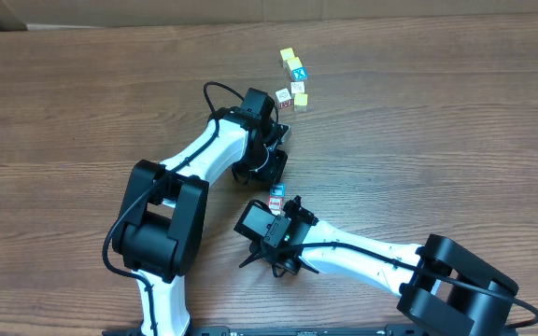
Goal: Flip 4 blocks
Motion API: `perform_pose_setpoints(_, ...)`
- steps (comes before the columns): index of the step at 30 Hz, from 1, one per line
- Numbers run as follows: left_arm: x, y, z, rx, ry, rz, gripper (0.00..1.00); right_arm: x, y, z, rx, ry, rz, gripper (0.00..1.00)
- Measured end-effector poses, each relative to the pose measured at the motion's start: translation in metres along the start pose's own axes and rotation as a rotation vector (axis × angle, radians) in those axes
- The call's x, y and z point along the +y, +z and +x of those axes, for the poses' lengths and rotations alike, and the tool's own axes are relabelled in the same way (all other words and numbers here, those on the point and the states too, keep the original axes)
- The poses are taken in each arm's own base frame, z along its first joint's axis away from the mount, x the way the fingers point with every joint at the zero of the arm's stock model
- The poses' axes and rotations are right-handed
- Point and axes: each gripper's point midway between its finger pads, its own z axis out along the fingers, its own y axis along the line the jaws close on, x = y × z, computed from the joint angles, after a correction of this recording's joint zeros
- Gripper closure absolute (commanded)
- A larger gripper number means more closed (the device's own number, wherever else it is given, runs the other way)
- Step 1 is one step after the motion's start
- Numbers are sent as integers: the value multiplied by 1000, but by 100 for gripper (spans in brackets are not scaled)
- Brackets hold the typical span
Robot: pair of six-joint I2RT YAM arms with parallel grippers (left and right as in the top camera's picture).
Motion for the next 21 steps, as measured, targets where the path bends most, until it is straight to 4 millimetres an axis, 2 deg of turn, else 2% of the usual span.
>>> perform_pose_setpoints(21,0,0,2,8,-2,-2,96,-2,0,-11,-25,47,8,96)
